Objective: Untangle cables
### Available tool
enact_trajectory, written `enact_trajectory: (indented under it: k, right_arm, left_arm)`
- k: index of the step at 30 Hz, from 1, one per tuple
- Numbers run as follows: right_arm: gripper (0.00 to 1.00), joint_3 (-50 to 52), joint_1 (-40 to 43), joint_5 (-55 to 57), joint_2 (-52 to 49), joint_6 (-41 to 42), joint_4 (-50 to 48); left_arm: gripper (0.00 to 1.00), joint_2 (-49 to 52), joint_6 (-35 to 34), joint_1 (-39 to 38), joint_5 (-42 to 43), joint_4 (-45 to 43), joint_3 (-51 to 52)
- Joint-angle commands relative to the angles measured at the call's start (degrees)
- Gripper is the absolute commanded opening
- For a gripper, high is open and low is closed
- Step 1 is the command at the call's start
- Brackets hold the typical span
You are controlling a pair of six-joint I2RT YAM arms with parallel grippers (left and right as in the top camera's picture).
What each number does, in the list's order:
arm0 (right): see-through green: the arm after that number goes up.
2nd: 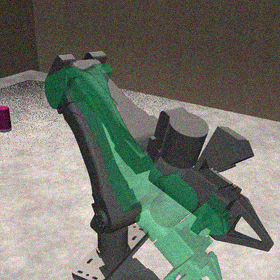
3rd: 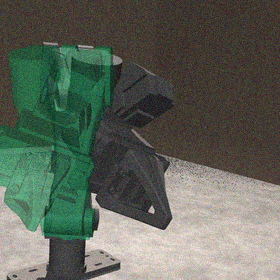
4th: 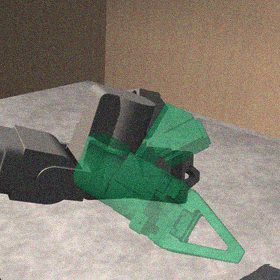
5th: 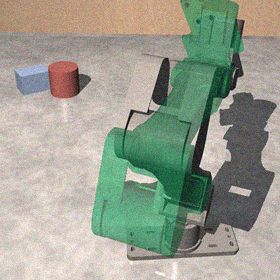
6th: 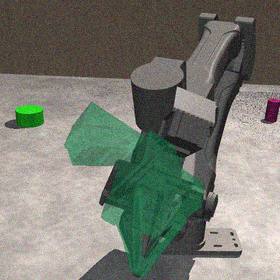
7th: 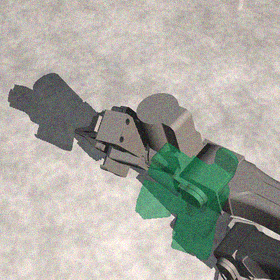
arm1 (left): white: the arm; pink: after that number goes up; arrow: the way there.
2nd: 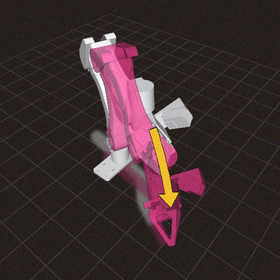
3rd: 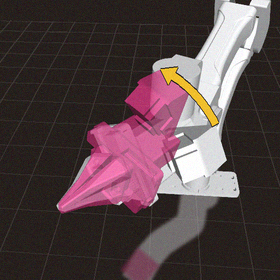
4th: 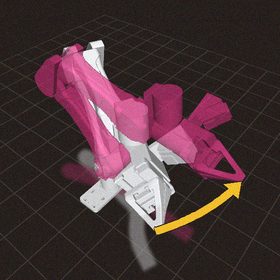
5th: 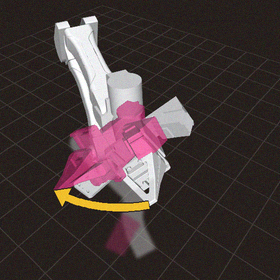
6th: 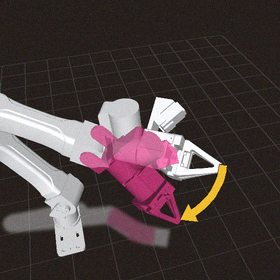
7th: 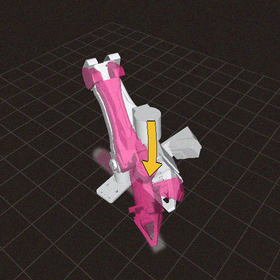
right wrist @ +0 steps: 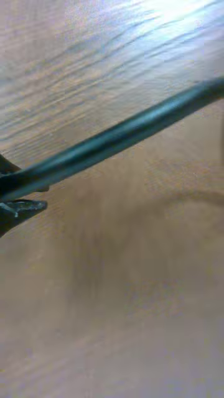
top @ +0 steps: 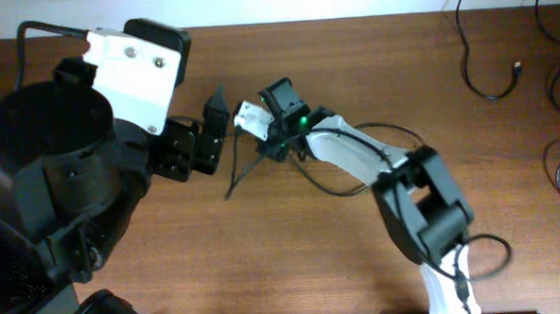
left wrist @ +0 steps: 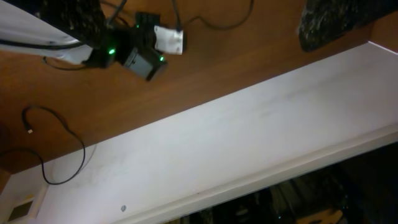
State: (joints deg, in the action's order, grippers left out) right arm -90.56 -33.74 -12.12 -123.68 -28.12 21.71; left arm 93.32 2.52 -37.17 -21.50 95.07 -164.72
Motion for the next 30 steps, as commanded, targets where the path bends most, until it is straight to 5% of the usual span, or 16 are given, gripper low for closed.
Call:
enact_trajectory:
  k: [1,4,11,21,30]
  right_arm:
    - [0.04,-3.41,3.52,6.40,16.39,16.83,-0.15]
    - [0.04,-3.74,6.58,9.44,27.17,24.61,1.33]
    - [0.04,-3.96,18.47,22.43,47.15,28.65,9.97]
    - [0.04,-3.85,46.23,26.56,48.11,43.39,29.27]
    - [0.04,-3.85,60.59,26.56,53.20,50.93,31.39]
  left_arm:
    - [0.99,-0.52,-0.57,0.20,-0.81,0.20,-0.04]
    - [0.99,-0.44,-0.57,0.20,-0.81,0.20,-0.04]
    - [0.99,-0.44,-0.55,0.20,-0.81,0.52,-0.04]
    - [0.99,-0.44,-0.55,0.20,-0.83,1.03,-0.04]
    - [0.99,-0.44,-0.55,0.20,-0.81,1.07,-0.04]
